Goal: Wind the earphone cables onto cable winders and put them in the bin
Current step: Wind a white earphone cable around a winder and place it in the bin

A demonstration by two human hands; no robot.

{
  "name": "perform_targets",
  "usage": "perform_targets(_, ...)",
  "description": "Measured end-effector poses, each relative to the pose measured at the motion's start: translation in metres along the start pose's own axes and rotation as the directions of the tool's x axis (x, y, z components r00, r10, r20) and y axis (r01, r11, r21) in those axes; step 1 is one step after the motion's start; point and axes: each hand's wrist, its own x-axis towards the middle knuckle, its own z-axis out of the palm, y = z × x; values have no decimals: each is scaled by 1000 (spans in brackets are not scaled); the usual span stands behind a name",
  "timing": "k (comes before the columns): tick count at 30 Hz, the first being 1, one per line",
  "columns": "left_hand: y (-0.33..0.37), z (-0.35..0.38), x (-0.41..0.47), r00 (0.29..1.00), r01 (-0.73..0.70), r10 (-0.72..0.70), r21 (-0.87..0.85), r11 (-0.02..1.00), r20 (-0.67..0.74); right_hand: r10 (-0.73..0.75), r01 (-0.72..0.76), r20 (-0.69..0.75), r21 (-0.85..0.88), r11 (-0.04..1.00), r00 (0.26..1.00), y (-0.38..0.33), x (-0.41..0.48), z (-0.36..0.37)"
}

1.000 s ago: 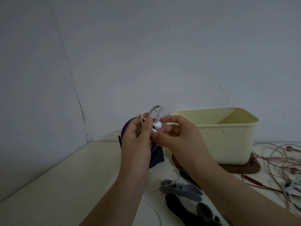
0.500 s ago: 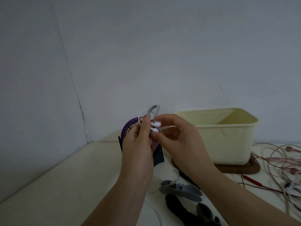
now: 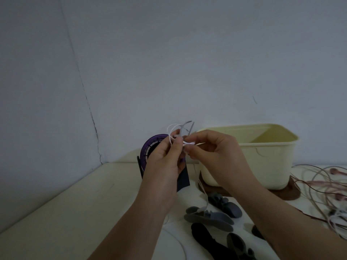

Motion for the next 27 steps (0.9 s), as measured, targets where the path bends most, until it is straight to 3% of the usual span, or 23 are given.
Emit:
perform_targets(7, 5, -16, 6, 996, -93, 83, 290, 953, 45, -6, 4, -17, -83, 997, 1000, 3, 1, -1)
perform_targets(20, 7, -18, 6, 997, -75, 79, 209, 975, -10, -77, 74, -45, -62, 995, 996, 2, -4, 11)
perform_targets(25, 12, -21, 7, 999, -41, 36, 164, 986, 35, -26, 26, 25, 1, 1000, 999, -5, -4, 3)
perform_targets(27, 16, -24, 9, 997, -27, 12, 200, 979, 77, -32, 31, -36, -10, 999, 999, -12, 0, -6)
